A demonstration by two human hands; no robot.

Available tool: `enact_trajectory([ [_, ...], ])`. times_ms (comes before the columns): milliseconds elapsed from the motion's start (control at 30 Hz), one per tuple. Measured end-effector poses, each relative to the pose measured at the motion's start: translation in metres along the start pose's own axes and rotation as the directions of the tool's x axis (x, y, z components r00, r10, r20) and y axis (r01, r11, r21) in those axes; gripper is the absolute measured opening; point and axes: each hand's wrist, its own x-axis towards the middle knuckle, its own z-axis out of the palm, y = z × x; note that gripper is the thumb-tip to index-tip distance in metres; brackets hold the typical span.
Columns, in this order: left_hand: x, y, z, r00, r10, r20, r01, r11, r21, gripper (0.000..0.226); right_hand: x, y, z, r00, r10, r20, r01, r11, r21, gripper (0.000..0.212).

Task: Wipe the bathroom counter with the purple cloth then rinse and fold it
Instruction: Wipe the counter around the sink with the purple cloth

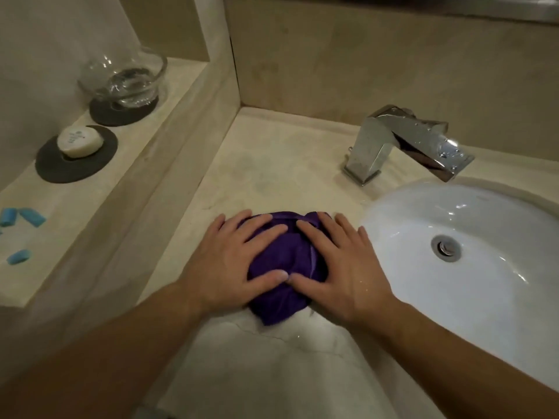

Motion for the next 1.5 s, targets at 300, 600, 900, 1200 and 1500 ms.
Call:
enact_trajectory([
  [300, 0.067, -0.026, -0.007, 0.991, -0.063, -0.121, 0.058, 0.997, -0.048, 0.074, 0.073, 0.022, -0.019, 0.983, -0.113, -0.145, 0.115, 0.993, 0.004, 0.085],
  [600, 0.067, 0.008, -0.018, 0.896, -0.369, -0.245, 0.195, 0.825, -0.530, 0.042, 0.066, -0.015, -0.026, 0.933, 0.254, -0.256, -0.039, 0.778, 0.627, 0.033],
  [900, 0.054, 0.047, -0.052, 0.929, -0.324, 0.180, 0.090, -0.273, -0.958, 0.050, 0.028, -0.043, -0.042, 0.935, 0.231, 0.269, -0.100, -0.556, 0.825, 0.037],
  [1200, 0.034, 0.066, 0.002, 0.990, -0.100, -0.101, 0.019, 0.799, -0.602, 0.058, -0.004, -0.008, -0.040, 0.821, 0.508, -0.261, -0.099, 0.577, 0.811, 0.035],
  [1500, 0.030, 0.088, 0.030, 0.964, 0.190, -0.185, -0.217, 0.966, -0.139, 0.063, -0.037, 0.007, -0.012, 0.897, 0.344, -0.278, -0.228, 0.898, 0.376, 0.045],
])
